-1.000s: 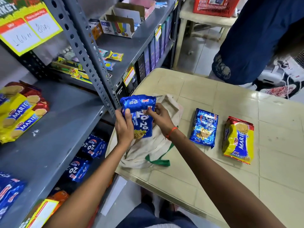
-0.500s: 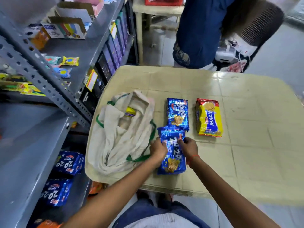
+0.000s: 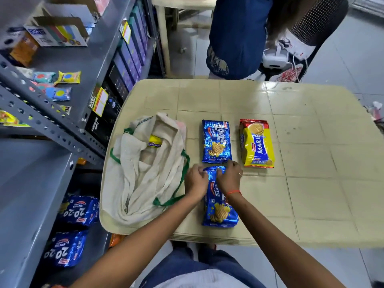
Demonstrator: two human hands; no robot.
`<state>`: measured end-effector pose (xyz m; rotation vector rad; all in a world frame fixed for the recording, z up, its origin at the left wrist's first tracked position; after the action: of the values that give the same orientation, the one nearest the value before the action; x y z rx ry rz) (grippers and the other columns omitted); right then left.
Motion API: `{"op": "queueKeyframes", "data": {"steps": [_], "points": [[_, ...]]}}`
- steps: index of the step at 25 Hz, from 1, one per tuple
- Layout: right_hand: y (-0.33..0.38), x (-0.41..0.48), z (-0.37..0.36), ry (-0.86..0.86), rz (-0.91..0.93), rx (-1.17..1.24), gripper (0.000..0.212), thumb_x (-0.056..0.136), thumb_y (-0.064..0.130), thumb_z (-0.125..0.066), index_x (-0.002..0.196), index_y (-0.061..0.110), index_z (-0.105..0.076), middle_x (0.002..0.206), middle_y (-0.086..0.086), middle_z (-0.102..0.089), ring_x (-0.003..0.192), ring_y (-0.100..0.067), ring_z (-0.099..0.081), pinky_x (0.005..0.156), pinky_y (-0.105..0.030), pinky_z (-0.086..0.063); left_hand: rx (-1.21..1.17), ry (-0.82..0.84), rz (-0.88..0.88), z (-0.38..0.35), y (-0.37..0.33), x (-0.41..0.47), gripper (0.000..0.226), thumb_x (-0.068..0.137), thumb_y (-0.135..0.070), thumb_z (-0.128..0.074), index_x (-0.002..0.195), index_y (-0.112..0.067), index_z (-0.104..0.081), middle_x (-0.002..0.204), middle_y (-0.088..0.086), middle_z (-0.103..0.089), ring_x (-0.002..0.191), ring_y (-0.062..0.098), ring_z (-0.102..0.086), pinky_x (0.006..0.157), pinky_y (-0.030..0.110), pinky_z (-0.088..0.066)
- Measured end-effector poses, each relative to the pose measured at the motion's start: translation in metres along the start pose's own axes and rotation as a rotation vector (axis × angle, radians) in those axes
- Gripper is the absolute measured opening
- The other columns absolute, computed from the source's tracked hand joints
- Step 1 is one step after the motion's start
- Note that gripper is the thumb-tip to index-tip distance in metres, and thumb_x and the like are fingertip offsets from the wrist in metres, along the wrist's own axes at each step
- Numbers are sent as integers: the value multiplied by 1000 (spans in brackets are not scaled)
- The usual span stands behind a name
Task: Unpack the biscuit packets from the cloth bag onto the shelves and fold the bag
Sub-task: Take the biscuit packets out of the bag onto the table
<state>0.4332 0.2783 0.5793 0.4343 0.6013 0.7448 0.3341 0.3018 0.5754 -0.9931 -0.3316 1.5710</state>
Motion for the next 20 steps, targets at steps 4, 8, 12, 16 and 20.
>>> {"op": "queueKeyframes", "data": {"steps": [4,8,12,16,20], "points": [[83,8,-12,121,225,174,41,90,7,-54,130,-4,-49,130,-27,-51,122,-37,-48,108,-40,-36,-223,-332,-102,63,-12,32,25,84,-3,-51,107,-3,-61,105,17,-69,93,31,-65,81,35,-50],[155,11,-39,288,452,284,26,87,-3,-51,108,-4,-66,111,-24,-69,104,-34,-65,94,-38,-50,-138,-343,18,116,9,75,25,87,-4,-46,107,-5,-62,111,16,-68,104,32,-62,84,35,-46],[191,24,-80,439,608,-264,32,91,7,-47,120,-2,-58,125,-26,-60,115,-37,-57,95,-38,-44,268,-115,-45,152,43,111,47,83,-5,-50,129,-9,-53,124,23,-58,116,39,-54,96,42,-45],[174,59,-85,262,564,-654,59,86,22,-57,138,2,-38,142,-25,-40,132,-39,-38,114,-49,-29,557,-61,-62,171,60,137,65,85,-2,-43,146,-21,-32,149,15,-33,132,37,-36,105,43,-37],[177,95,-76,347,541,-770,86,72,44,-73,139,3,-37,142,-23,-41,133,-38,-37,112,-49,-30,660,-16,-23,195,60,174,66,90,-12,-49,148,-31,-24,162,4,-8,143,32,-22,109,46,-33]]}}
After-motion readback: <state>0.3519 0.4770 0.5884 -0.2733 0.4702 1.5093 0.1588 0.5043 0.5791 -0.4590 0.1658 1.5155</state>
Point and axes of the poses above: each hand's wrist, its own x-axis towards the middle knuckle, its own z-axis out of the back of the hand, y = z × x, the point moved 1 cm from there along x, towards the middle knuckle
